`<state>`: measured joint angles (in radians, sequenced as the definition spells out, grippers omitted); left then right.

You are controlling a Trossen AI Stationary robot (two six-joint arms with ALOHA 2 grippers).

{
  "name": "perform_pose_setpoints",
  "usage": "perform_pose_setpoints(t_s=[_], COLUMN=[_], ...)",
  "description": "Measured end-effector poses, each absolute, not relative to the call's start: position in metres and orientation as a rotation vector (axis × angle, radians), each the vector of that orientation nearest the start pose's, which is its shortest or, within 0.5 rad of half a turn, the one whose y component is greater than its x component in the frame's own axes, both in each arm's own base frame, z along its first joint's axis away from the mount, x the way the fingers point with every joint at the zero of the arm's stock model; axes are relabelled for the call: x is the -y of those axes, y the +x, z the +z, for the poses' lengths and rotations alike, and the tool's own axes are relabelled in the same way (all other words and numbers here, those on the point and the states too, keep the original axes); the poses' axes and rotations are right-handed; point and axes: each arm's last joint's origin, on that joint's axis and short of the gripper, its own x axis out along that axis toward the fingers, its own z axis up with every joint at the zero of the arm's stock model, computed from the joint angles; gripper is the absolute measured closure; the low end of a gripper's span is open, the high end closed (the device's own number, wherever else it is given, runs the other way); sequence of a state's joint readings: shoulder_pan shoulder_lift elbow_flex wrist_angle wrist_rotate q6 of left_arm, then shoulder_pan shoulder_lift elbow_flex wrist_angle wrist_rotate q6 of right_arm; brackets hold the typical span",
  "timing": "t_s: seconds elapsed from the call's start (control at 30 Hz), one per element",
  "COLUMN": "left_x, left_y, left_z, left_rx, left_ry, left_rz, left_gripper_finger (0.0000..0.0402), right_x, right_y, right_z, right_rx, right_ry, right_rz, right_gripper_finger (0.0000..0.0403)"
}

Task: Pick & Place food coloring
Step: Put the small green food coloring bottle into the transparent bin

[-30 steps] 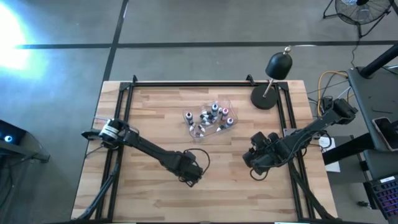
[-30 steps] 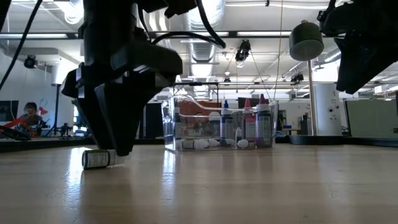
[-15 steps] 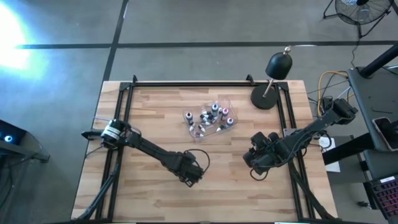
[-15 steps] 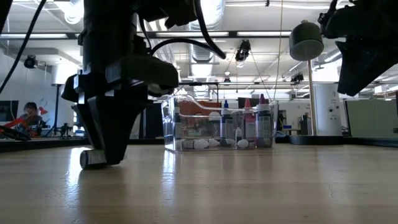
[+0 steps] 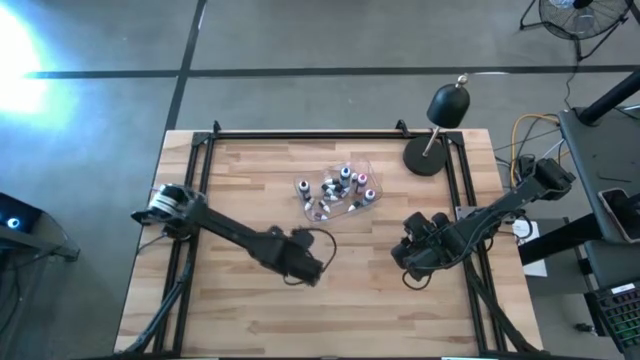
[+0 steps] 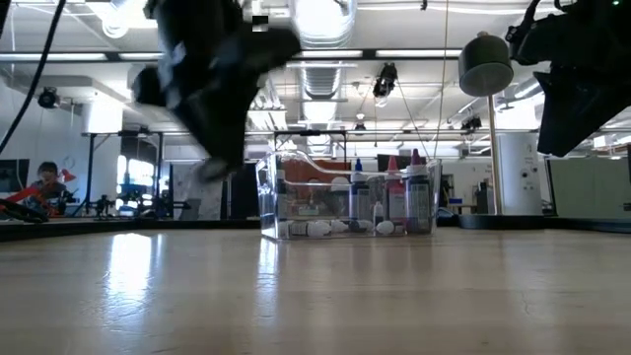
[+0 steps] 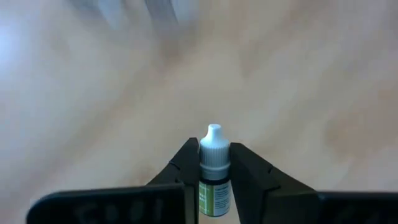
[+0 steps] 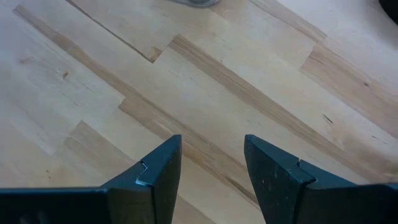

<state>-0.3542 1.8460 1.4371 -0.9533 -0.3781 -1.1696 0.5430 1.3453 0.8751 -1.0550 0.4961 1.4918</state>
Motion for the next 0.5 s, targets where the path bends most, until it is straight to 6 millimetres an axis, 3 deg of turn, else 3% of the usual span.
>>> perform_pose_setpoints(t_s=[0.23, 0.33, 0.5], left_x=[0.086, 0.063, 0.017], left_y=[0.329, 0.336, 0.359], left_z=[0.295, 0.308, 0.312], left_rx=[-0.546, -0.47, -0.43], left_ry=[-0.347, -0.331, -0.306], left_rz=[0.869, 0.884, 0.883], left_gripper_finger=[0.0365, 0.0357, 0.0318], right_x=[-0.097, -0.097, -0.097], right_y=[0.187, 0.187, 0.187], right_z=[0.207, 0.207, 0.207], right_rx=[-0.974, -0.963, -0.959], right_ry=[0.542, 0.562, 0.573], right_rz=[-0.879, -0.883, -0.886], right_gripper_finger=[0.0234, 0.0234, 0.0234])
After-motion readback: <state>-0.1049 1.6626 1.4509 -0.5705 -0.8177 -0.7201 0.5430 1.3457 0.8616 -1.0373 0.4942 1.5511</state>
